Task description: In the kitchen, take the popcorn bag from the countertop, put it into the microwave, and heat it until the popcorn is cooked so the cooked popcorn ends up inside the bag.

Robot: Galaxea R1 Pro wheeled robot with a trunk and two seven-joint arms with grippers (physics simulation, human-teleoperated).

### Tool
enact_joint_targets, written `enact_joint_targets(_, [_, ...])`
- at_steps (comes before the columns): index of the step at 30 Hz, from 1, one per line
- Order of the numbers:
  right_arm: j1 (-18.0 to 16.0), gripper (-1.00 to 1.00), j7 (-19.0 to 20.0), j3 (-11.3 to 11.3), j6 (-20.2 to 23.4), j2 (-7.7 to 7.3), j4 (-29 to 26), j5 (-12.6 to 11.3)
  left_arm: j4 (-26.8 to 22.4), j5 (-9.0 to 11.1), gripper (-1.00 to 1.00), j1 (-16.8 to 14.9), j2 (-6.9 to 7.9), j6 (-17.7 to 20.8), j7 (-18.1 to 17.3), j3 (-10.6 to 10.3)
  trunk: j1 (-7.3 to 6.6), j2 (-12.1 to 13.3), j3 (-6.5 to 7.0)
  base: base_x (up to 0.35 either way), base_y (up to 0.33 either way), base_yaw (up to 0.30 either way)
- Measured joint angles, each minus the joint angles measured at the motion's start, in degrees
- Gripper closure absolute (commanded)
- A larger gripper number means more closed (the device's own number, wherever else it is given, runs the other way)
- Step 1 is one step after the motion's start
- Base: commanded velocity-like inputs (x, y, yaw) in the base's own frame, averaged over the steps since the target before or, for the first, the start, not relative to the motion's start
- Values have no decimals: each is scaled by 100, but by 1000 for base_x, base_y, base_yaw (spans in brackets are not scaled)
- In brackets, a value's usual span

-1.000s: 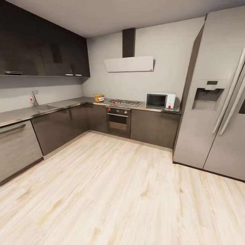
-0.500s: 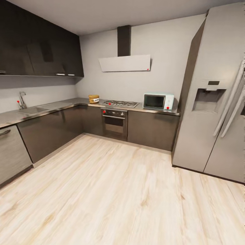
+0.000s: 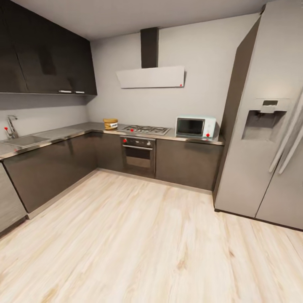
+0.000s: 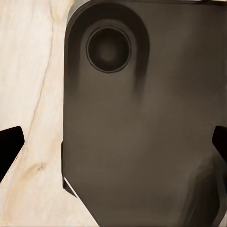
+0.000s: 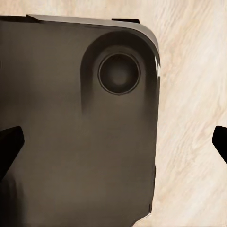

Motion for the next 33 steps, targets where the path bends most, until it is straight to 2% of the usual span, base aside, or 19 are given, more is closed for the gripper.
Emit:
enact_joint_targets(11, [1, -100, 0, -4, 4, 6, 0, 0, -1, 0, -100, -1, 5, -6, 0, -4, 0, 0, 0, 329, 7, -222])
enact_joint_targets(33, [1, -100, 0, -4, 4, 1, 0, 0, -1, 0, -100, -1, 5, -5, 0, -4, 0, 0, 0, 329, 104, -244])
